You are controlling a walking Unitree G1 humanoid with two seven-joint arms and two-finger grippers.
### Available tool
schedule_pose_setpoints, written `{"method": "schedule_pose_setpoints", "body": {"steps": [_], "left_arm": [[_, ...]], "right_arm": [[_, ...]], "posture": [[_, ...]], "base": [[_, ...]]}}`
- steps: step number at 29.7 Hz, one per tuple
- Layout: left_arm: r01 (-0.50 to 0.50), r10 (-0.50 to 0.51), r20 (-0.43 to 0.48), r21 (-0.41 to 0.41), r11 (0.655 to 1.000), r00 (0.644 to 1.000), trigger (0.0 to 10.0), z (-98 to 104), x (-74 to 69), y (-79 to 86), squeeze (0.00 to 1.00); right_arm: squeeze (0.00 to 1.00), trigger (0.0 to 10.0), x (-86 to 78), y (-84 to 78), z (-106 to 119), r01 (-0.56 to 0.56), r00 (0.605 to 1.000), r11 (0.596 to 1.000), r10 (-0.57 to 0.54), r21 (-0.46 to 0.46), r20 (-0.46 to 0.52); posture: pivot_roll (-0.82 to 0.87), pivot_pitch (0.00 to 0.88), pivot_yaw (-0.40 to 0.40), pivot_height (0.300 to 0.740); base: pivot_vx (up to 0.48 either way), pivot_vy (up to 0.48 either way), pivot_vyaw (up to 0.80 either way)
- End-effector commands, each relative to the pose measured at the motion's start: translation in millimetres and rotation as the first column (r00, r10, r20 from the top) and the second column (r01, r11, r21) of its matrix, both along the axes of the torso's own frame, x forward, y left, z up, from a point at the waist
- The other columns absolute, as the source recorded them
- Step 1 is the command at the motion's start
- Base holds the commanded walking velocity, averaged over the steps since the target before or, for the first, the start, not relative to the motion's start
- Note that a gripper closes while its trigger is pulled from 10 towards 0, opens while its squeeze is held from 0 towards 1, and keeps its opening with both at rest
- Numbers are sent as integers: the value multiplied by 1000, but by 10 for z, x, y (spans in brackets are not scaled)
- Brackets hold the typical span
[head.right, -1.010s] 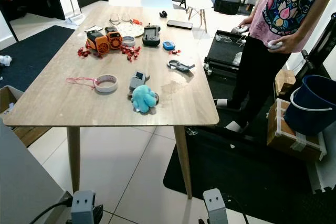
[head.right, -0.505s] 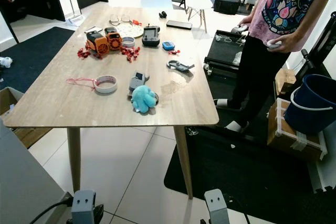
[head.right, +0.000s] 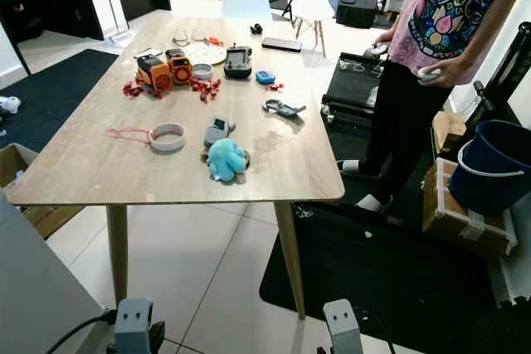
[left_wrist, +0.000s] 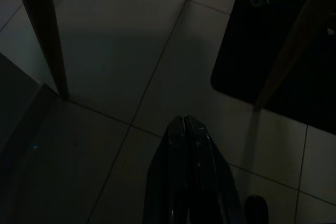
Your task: Hang keys on a hook
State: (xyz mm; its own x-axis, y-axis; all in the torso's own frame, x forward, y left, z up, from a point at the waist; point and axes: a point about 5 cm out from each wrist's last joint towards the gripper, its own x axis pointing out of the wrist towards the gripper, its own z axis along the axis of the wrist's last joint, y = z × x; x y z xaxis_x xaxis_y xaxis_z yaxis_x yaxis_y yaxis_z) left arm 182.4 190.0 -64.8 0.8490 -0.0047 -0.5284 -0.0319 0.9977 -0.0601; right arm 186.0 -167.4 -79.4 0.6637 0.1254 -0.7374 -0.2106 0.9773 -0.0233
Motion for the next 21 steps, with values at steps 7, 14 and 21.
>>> {"method": "schedule_pose_setpoints", "body": {"steps": [7, 14, 21], "left_arm": [[-13, 13, -6, 13, 1000, 1000, 10000, 7, 4, 78, 0], [-11, 11, 0, 14, 1000, 1000, 10000, 22, 31, 87, 0], [10, -10, -8, 15, 1000, 1000, 10000, 15, 25, 74, 0]], "right_arm": [[0, 10000, -23, -60, -8, 32, 999, 999, -32, -12, -4], [0, 10000, -33, -110, -11, 63, 998, 998, -63, -15, -7], [0, 10000, -74, -152, -26, 76, 997, 997, -77, -23, -17]], "posture": [[65, 6, -34, 740], [48, 0, -28, 740], [35, 0, -21, 740]], "base": [[0, 0, 0], [0, 0, 0], [0, 0, 0]]}}
